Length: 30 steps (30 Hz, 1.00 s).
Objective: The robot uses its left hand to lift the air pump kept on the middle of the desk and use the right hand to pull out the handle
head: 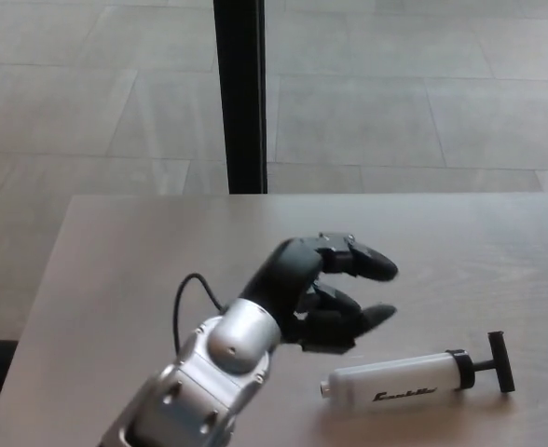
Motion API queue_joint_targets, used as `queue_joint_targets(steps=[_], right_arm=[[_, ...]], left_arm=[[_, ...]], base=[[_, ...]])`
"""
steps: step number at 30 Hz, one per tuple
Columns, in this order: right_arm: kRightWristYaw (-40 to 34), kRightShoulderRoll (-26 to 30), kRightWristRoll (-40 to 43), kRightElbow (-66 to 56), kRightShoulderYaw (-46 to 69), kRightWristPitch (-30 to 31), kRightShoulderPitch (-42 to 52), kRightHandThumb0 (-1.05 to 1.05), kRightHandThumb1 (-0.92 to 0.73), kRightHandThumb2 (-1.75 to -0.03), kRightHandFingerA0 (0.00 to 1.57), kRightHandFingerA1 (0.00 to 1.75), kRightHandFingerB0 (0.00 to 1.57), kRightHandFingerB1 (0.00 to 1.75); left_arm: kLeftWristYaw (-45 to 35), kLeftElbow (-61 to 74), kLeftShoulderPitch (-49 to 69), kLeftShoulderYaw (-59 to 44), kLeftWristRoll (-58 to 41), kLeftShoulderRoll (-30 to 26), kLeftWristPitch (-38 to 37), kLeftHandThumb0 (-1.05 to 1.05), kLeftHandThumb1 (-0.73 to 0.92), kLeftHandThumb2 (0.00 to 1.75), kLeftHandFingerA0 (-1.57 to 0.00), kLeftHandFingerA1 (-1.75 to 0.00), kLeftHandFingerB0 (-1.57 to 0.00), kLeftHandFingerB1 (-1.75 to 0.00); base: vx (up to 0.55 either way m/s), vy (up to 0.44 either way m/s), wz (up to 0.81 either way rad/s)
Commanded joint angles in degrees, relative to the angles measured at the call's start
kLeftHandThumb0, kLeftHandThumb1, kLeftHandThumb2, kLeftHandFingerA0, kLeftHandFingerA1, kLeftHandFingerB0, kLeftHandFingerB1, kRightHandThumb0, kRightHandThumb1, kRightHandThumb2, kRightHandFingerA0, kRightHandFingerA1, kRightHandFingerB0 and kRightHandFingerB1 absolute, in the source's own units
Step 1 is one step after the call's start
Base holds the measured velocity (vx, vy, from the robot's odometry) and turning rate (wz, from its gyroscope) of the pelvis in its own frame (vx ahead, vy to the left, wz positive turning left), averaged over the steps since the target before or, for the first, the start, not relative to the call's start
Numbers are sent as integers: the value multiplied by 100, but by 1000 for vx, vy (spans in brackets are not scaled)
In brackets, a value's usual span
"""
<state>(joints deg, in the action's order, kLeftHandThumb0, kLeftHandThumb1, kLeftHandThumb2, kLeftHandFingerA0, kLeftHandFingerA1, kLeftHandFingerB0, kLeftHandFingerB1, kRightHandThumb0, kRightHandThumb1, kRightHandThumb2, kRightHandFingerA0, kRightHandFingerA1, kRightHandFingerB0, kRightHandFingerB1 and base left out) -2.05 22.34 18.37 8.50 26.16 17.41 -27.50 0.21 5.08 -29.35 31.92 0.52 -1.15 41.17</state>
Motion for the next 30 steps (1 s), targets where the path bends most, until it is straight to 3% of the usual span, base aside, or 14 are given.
queue_joint_targets(steps=[1,6,7,9,10,11,12,18,26,30], right_arm=[[-188,-36,70,57,79,273,-164,-46,-73,-62,67,61,53,45],[-181,-105,121,112,97,206,-185,-46,-72,-62,69,63,54,45],[-162,-102,131,117,98,199,-182,-47,-72,-61,69,63,53,46],[-152,-107,126,131,81,189,-216,-47,-72,-61,71,64,53,46],[-176,-119,116,118,74,200,-223,-47,-72,-61,70,64,53,46],[-188,-130,115,120,69,217,-244,-47,-71,-61,69,63,53,46],[-183,-132,125,134,74,229,-258,-47,-71,-60,70,62,53,46],[-243,-150,103,81,90,246,-261,-47,-71,-61,71,61,57,47],[-176,-84,102,134,113,174,-302,-50,-69,-60,72,64,62,49],[-135,-152,73,117,35,137,-265,-52,-68,-60,74,64,62,50]], left_arm=[[107,-287,-296,776,731,270,1322,-59,65,59,-37,-75,-33,-51],[28,-548,-426,1222,918,313,1424,-61,63,59,-18,-61,-23,-50],[5,-614,-479,1336,976,304,1468,-64,64,58,-19,-80,-24,-52],[-44,-766,-630,1571,1107,272,1582,-69,64,58,-15,-81,-17,-52],[-54,-914,-730,1830,1265,231,1594,-41,37,97,-9,-59,-5,-53],[-31,-1111,-884,2291,1592,132,1575,-42,33,97,-7,-57,-3,-52],[-84,-1286,-1070,2801,1902,8,1585,-83,53,88,-4,-56,-11,-52],[-101,-1884,-1469,4120,2693,-264,1549,-85,53,95,0,-46,-11,-51],[34,-2220,-1578,4208,2916,-299,1469,-91,57,94,0,-38,-12,-47],[339,-2473,-1371,4297,3139,-53,1430,-83,53,92,-2,-48,-13,-52]], base=[[0,0,0],[0,0,0],[0,0,0],[0,0,0],[0,0,0],[0,0,0],[0,0,0],[0,0,0],[0,0,0],[0,0,0]])
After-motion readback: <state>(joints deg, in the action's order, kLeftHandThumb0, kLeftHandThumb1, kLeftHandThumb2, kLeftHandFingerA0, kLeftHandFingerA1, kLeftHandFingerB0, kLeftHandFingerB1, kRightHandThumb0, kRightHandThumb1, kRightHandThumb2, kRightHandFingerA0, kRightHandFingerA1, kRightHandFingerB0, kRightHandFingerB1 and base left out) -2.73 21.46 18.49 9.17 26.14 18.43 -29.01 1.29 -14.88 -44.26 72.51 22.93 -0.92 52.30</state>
